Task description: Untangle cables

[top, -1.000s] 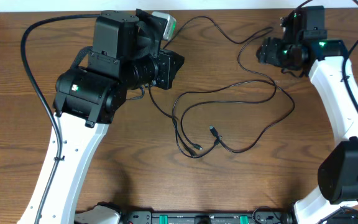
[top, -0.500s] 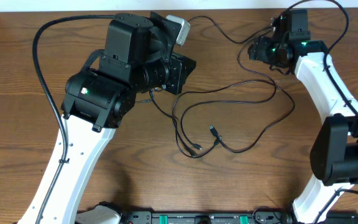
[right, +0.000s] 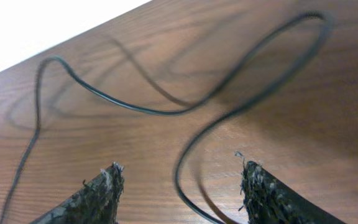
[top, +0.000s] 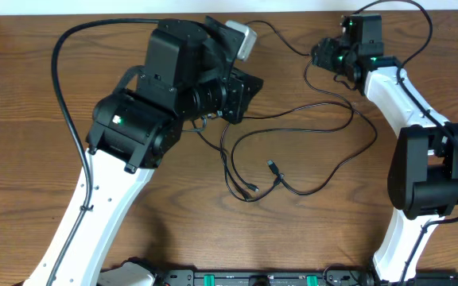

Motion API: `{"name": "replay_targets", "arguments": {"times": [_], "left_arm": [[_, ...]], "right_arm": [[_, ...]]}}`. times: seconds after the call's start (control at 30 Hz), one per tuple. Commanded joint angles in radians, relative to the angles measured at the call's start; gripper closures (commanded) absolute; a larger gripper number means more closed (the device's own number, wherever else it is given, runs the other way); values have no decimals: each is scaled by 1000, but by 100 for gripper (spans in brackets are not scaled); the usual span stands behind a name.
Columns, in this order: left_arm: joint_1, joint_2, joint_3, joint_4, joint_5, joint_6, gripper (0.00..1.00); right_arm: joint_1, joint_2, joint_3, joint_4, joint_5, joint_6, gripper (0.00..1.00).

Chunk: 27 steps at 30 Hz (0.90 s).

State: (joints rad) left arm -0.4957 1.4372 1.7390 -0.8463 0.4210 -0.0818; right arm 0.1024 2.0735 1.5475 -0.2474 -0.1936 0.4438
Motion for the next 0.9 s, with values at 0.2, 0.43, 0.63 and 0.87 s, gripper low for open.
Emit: {"name": "replay_targets", "arguments": {"times": [0.2, 0.43, 0.63, 0.87], "left_arm": [[-32, 5, 13, 15, 13, -5, 77], [-32, 5, 13, 25, 13, -5, 76], [-32, 5, 13, 26, 12, -5, 76], [-32, 5, 13, 26, 13, -5, 76]], "right_arm": [[29, 92, -2, 48, -17, 32, 35], [31, 122, -1, 90, -23, 49, 45], [30, 122, -1, 142, -23, 50, 99], [30, 122, -1, 150, -23, 50, 99]]}}
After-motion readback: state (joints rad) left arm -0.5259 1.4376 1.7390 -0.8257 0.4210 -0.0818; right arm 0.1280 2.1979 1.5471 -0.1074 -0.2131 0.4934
